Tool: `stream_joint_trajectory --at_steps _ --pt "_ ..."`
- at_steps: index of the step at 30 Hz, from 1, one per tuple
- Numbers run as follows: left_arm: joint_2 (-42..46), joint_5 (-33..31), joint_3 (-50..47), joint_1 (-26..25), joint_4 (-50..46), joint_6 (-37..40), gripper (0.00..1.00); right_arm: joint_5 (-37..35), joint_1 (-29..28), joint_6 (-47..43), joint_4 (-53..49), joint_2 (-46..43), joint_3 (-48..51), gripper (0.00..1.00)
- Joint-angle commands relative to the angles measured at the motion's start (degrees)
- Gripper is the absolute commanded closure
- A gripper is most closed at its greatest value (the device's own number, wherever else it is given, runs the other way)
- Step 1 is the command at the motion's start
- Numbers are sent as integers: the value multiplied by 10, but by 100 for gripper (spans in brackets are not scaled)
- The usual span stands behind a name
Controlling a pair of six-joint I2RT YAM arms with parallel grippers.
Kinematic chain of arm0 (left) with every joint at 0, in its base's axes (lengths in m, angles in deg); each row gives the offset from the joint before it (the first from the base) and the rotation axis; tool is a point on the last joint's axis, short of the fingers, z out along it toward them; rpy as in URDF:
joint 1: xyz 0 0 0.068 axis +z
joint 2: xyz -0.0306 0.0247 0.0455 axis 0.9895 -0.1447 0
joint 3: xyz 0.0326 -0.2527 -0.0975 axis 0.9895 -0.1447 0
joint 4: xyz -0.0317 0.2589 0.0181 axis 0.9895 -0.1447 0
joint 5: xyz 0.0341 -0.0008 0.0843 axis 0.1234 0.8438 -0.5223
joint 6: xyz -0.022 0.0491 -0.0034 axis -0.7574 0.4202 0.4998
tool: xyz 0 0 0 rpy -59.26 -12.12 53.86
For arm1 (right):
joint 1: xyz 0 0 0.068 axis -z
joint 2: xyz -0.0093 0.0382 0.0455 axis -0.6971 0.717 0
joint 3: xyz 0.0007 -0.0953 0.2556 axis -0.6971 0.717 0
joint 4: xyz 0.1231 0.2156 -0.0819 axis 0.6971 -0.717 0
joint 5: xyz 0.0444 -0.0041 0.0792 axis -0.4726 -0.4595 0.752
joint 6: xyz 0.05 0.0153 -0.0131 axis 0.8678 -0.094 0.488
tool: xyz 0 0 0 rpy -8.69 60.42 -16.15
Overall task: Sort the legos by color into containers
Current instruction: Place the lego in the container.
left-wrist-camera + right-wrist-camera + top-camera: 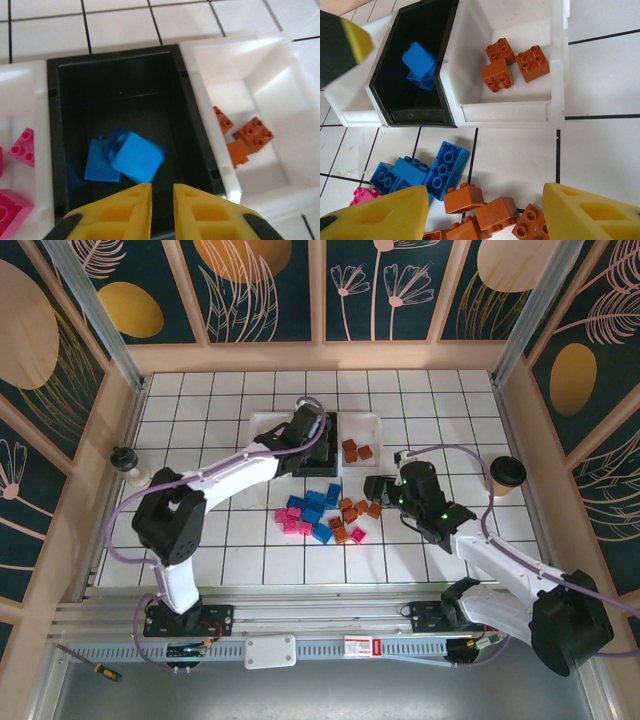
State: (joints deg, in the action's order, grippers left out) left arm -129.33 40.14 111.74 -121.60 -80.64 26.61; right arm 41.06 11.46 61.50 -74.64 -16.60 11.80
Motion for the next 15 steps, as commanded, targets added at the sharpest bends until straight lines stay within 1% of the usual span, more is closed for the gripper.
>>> stream_joint_trajectory --at_steps 1,2,5,8,10,11,13,14,15 --pt "-25 5 41 10 -2 6 73 0 -9 14 -13 -24 13 37" --pt "-22 11 44 10 2 4 68 0 -12 15 -18 -30 15 37" --pt "9 22 47 10 14 0 46 0 -19 18 -28 -40 19 37" --pt "57 43 38 10 22 -7 30 0 -31 20 -36 -39 22 37" --pt "91 62 17 9 34 -17 21 0 -46 23 -40 -34 24 37" --pt "127 73 -1 9 43 -24 16 0 -54 23 -44 -30 25 37" --pt "174 92 -41 10 60 -39 10 1 -75 28 -53 -24 27 37" --pt "198 103 -68 9 70 -48 4 0 -86 30 -62 -20 28 37" --pt "226 113 -99 9 82 -56 1 -4 -98 33 -73 -18 28 37"
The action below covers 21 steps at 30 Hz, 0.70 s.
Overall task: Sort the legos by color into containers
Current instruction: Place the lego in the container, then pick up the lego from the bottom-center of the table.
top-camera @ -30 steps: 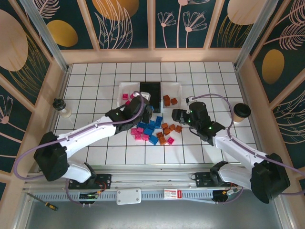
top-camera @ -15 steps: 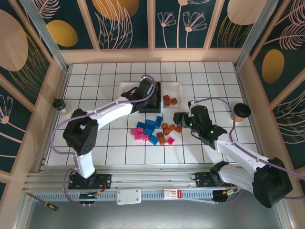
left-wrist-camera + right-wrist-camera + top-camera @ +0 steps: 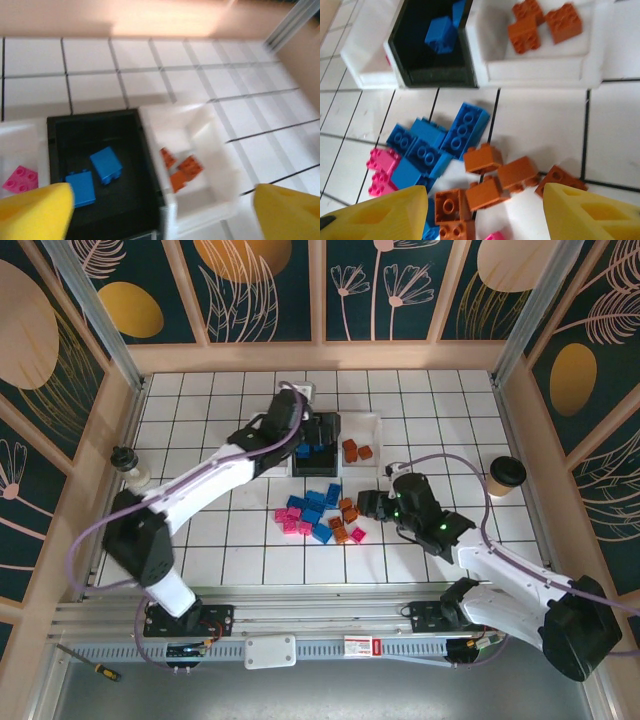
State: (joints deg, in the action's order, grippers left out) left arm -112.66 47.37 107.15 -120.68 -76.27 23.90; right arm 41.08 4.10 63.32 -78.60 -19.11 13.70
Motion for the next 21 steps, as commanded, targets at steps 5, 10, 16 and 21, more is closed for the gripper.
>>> stream_joint_trajectory --at_steps 5,10,16,21 --pt "181 50 -196 -2 65 -66 1 -11 -71 43 -81 10 25 38" --pt "283 39 -329 -2 76 -99 1 -8 -94 61 -86 23 45 40" --pt "328 19 -384 -1 51 -114 1 -29 -106 45 -77 79 30 40" --pt "334 11 -396 -2 44 -120 1 -51 -114 11 -83 138 -5 41"
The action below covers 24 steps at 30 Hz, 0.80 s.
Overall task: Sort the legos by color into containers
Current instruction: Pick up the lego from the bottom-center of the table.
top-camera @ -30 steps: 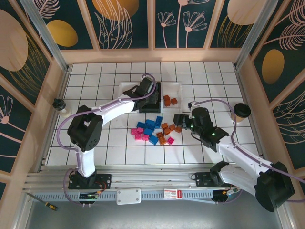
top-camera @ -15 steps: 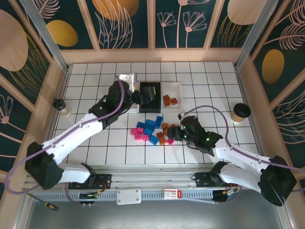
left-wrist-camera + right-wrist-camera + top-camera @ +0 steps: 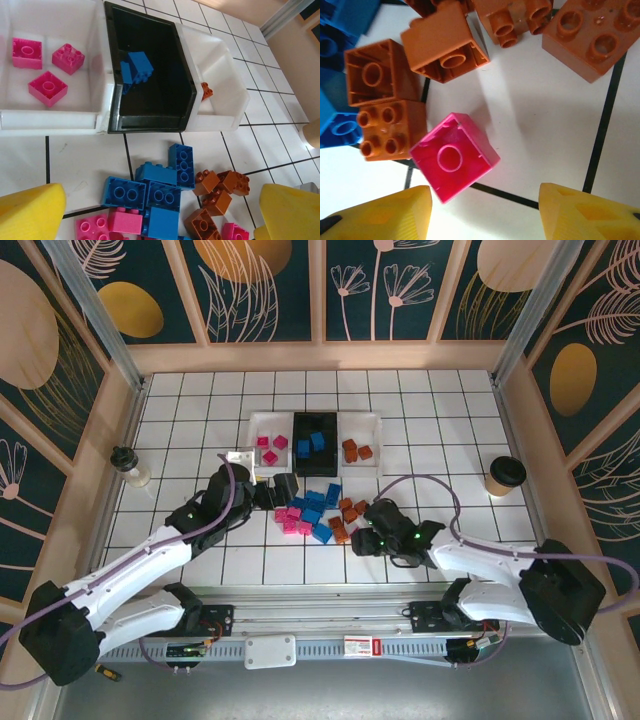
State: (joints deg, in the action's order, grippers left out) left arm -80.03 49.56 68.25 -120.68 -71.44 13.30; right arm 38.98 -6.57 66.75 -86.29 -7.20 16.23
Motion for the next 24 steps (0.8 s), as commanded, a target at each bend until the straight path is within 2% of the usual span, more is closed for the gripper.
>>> stream_joint_trajectory --at_steps 1,8,15,22,24 --pt "9 -12 -7 -1 -6 -14 1 -35 -8 -29 -7 27 -37 41" --pt "7 -18 -9 -2 -11 -11 1 -60 -17 -59 -10 82 -73 42" --pt "9 -17 -13 -1 -15 -13 1 -88 -16 -74 2 131 -93 47" --pt "10 -12 -19 -2 -13 -17 1 -106 -13 -86 11 161 -112 46" --pt "10 -12 -21 -1 -13 -17 1 -105 -13 -89 11 165 -115 49"
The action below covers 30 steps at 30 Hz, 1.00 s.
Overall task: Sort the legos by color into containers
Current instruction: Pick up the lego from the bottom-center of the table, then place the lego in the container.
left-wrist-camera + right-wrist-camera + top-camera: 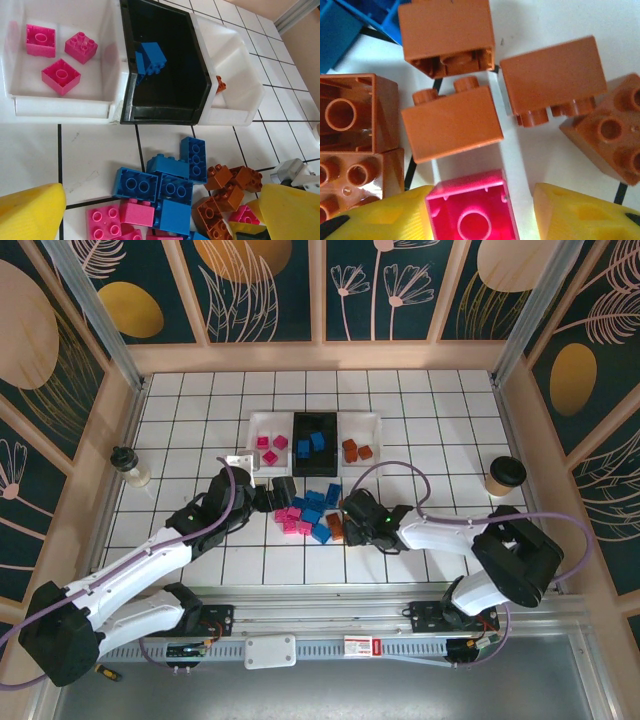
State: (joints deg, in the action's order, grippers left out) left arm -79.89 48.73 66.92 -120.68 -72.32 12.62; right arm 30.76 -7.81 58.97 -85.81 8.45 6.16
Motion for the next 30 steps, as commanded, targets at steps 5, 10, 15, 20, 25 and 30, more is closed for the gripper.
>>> stream_joint_trajectory --at_steps 5,10,15,20,25,30 --pt "17 -20 -11 -1 -12 -11 1 -11 0 -11 2 -14 -1 64" --pt "31 -52 -17 -2 -31 -14 1 3 -1 -3 -27 -90 13 77" --pt "54 -100 -34 -1 -62 -23 1 19 4 -14 -46 -157 -29 81" --pt "87 -117 -68 -2 -77 -42 1 70 30 -61 9 -88 -139 82" --pt "114 -116 -87 -2 -96 -63 1 124 43 -93 76 74 -292 83" --pt "140 -109 -110 -2 -103 -78 1 171 56 -92 96 231 -449 82"
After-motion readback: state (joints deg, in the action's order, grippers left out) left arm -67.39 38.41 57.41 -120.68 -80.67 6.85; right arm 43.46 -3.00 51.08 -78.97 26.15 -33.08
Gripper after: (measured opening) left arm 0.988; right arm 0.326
